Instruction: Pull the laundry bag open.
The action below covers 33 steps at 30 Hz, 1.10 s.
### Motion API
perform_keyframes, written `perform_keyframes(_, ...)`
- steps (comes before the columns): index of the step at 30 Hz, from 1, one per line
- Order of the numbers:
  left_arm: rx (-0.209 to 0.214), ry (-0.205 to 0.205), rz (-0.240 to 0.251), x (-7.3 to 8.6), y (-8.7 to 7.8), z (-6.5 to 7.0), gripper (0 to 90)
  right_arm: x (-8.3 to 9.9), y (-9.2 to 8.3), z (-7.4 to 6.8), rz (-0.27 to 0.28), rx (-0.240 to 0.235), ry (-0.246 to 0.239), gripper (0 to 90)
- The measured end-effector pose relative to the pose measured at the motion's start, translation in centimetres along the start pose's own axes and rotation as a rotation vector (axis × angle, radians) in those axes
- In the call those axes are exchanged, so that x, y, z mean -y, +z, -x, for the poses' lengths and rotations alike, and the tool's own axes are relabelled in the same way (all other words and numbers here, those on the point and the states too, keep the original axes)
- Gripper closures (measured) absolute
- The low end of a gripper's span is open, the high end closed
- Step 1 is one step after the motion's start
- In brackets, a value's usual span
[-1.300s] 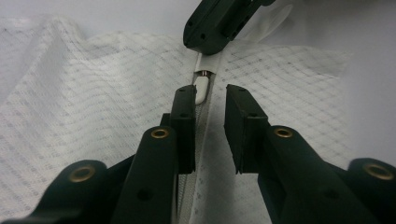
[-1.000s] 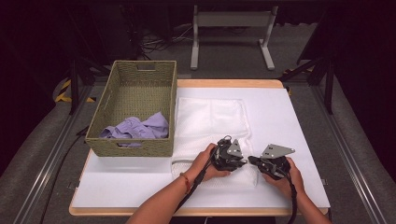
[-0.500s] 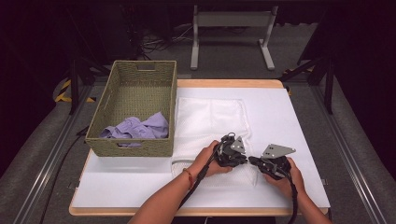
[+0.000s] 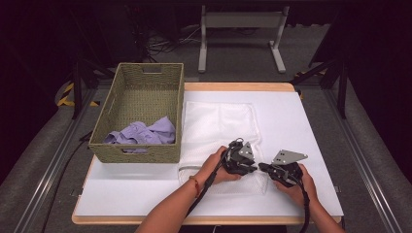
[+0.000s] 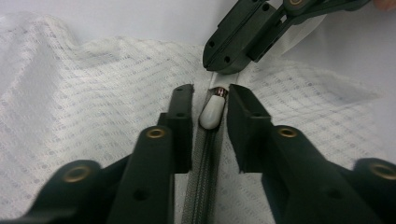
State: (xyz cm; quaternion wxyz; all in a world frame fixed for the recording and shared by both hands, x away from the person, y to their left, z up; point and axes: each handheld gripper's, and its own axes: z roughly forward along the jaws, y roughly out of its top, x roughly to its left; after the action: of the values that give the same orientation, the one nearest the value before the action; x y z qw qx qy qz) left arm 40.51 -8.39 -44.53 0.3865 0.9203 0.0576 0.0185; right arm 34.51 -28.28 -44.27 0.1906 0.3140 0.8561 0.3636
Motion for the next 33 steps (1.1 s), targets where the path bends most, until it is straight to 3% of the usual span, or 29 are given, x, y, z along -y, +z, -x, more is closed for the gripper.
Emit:
perform_keyframes(10, -0.002, 0.008, -0.016, -0.16, -0.05, 0.35, 84.9, -0.02, -0.01, -0.02, -0.009, 0.003, 0.004, 90.0)
perform_keyframes(33, -0.004, 0.052, -0.036, -0.24, -0.45, 0.68, 85.8, -0.22, 0.01, -0.35, -0.037, 0.023, -0.014, 90.0)
